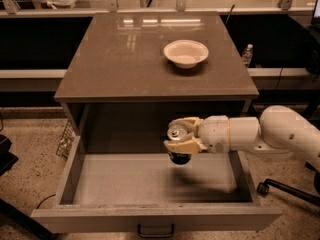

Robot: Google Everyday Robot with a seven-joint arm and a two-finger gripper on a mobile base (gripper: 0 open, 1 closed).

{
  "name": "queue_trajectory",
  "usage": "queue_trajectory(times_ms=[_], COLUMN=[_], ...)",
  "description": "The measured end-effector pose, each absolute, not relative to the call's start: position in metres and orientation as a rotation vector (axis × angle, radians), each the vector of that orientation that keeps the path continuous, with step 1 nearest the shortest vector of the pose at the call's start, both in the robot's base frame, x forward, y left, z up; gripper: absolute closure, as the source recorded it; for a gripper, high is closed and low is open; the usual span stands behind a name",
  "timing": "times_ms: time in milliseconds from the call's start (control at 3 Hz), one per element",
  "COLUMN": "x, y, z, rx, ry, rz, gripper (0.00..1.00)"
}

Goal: Place pepsi can into top drawer

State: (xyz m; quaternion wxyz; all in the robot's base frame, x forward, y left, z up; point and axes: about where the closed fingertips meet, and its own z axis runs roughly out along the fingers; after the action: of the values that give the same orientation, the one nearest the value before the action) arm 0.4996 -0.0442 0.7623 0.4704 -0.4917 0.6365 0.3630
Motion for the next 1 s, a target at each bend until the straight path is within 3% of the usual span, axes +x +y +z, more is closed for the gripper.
queue_trajectory(times_ms=[1000], x=[0.513], y=[-0.037], z=[0.685], rx=[-1.064], ry=[1.585], rz=[0.972], gripper=[0.97])
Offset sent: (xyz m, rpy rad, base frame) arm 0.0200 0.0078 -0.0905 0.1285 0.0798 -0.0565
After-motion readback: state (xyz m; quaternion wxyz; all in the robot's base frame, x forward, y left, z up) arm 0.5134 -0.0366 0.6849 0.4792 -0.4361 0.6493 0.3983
